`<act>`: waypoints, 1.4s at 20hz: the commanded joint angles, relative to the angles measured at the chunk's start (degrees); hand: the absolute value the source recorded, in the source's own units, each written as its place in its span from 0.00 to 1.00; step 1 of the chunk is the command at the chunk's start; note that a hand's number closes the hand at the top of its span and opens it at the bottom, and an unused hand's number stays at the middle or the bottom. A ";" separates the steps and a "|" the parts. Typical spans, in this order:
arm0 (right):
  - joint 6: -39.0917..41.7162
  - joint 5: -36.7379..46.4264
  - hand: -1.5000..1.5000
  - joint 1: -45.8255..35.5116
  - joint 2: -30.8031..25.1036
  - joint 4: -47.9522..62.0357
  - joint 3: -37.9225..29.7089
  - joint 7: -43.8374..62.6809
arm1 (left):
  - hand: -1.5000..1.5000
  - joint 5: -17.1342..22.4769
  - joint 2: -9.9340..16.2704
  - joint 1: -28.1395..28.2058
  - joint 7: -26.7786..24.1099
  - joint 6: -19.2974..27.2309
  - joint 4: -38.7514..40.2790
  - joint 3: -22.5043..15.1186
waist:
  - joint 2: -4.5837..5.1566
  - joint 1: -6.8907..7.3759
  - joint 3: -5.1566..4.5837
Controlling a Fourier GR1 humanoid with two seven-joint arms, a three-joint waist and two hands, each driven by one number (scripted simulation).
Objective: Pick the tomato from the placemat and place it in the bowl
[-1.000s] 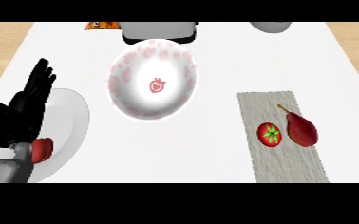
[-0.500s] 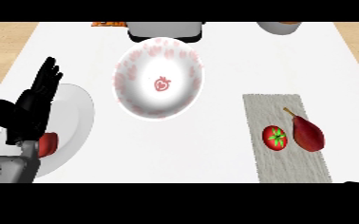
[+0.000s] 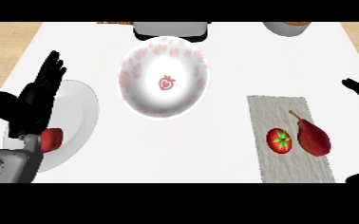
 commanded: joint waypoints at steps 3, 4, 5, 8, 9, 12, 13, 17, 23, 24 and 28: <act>8.94 -0.19 0.00 -12.15 3.61 12.20 8.69 2.11 | 0.50 -1.40 -0.98 -2.42 0.14 -0.41 2.44 0.42 | 0.05 -0.22 0.07; 10.00 -0.17 0.00 -13.51 5.56 11.75 10.70 2.95 | 0.50 -1.06 -0.87 -1.16 -1.38 -1.00 2.71 1.31 | -0.05 -0.29 0.05; 11.04 0.00 0.00 -14.13 6.26 7.71 12.54 8.98 | 0.50 -2.21 -0.86 -0.73 0.08 -0.18 0.78 0.59 | -0.23 -0.59 0.03; 15.87 0.16 0.00 -16.55 7.27 13.76 14.48 8.97 | 0.50 -3.66 -2.97 2.25 -0.53 1.63 -0.67 -0.60 | -0.21 -0.30 0.04; 16.78 2.27 0.00 -16.36 7.59 18.51 14.98 4.83 | 0.50 -2.59 -2.22 2.43 -0.10 0.48 -1.97 0.27 | -0.20 -0.26 0.08; 20.50 0.26 0.00 -22.11 12.98 16.36 17.73 15.41 | 0.50 -2.96 -2.58 2.05 -4.20 -1.34 2.73 1.56 | -0.25 -0.73 0.01; 20.47 4.36 0.00 -15.41 9.93 18.32 15.05 5.75 | 0.50 -3.25 -3.51 4.85 -2.60 -0.31 -0.87 1.46 | -0.42 -1.43 0.08; 19.86 11.45 0.00 -20.49 16.49 18.42 17.04 9.74 | 0.50 -1.54 -1.31 2.13 -0.17 -4.22 -0.30 5.04 | -0.41 -1.49 0.07; 15.19 23.03 0.00 -17.90 18.92 19.51 17.16 3.30 | 0.50 -4.47 -4.26 1.73 -2.44 -3.41 1.48 4.83 | -0.40 -1.76 0.07; 13.40 25.43 0.00 -15.97 19.72 21.63 18.05 0.82 | 0.50 -4.59 -3.80 -0.94 1.97 -2.82 0.68 5.21 | -0.40 -1.83 0.08; 18.67 25.12 0.00 -17.16 23.69 23.01 15.82 2.10 | 0.50 -4.74 -4.74 4.56 -1.40 -5.66 -1.89 6.24 | -0.43 -1.59 0.07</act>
